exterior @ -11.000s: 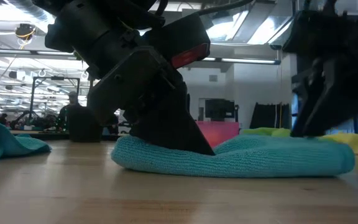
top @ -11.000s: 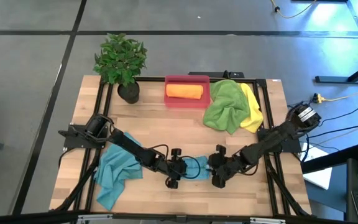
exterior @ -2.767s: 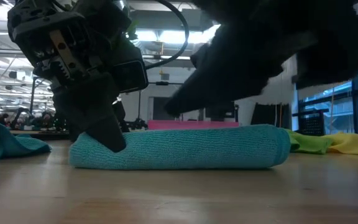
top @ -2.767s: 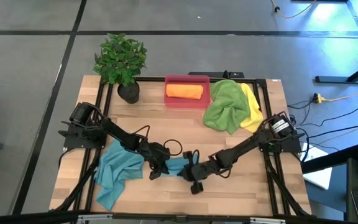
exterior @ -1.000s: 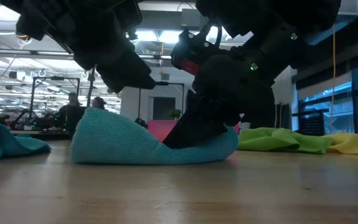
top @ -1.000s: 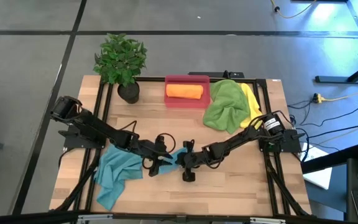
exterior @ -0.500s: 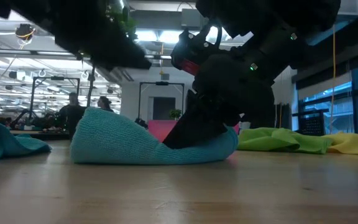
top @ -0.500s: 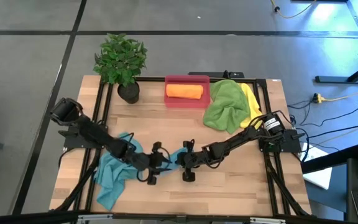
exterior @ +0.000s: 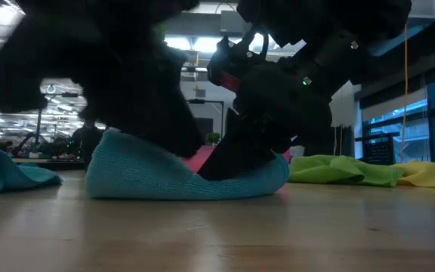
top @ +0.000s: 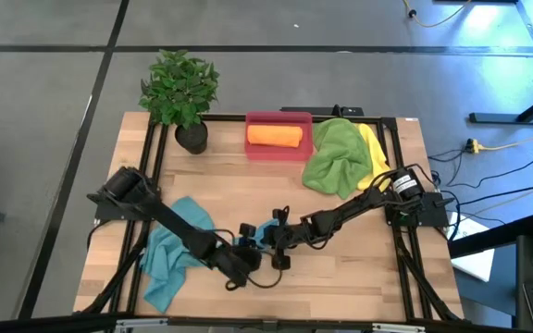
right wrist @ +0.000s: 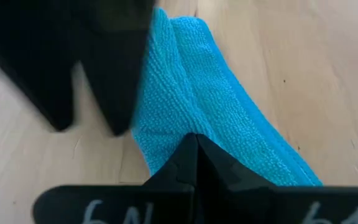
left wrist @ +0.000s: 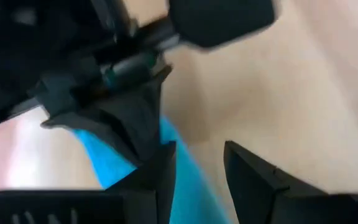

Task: Roll microfiber towels into tight, uniform cylinder then place into a basket
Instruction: Roll the right blue towel

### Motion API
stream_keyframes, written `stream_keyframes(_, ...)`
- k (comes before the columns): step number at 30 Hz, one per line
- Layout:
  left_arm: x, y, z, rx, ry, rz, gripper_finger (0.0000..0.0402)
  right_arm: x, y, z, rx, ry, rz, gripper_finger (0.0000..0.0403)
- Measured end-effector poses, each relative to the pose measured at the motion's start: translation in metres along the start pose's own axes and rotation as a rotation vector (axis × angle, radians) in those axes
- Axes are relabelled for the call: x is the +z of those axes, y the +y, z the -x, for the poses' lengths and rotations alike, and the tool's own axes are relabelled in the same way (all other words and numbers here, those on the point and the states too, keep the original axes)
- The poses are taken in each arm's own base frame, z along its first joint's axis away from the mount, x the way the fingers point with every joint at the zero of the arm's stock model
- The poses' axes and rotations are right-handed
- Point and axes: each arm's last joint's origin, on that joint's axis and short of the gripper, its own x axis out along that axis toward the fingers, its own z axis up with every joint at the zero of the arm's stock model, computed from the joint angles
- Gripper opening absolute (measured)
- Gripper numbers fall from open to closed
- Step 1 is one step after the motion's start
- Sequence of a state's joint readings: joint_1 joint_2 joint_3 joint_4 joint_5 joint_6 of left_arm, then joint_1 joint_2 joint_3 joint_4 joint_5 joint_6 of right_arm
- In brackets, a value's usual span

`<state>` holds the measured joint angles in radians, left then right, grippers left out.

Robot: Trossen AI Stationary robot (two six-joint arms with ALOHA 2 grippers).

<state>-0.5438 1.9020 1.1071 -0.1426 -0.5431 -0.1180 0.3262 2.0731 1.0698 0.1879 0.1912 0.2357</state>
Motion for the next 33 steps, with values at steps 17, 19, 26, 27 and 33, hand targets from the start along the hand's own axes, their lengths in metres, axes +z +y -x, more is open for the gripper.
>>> stream_keyframes(17,-0.014,-0.013,-0.020,0.099,0.270,-0.077,0.0122,0.003,-0.009,-0.002,0.062,0.005,-0.089,0.0006)
stream_keyframes(19,-0.014,-0.012,-0.021,0.101,0.277,-0.079,0.0113,0.003,-0.009,-0.002,0.062,0.005,-0.094,0.0006)
stream_keyframes(26,-0.017,-0.011,-0.020,0.113,0.297,-0.094,0.0021,0.005,-0.009,-0.002,0.064,-0.007,-0.094,0.0006)
stream_keyframes(27,-0.017,-0.011,-0.020,0.113,0.298,-0.095,0.0012,0.007,-0.009,0.001,0.066,-0.013,-0.084,0.0006)
stream_keyframes(33,-0.018,-0.011,-0.020,0.110,0.303,-0.095,0.0003,0.018,-0.004,0.026,0.054,-0.014,-0.002,0.0026)
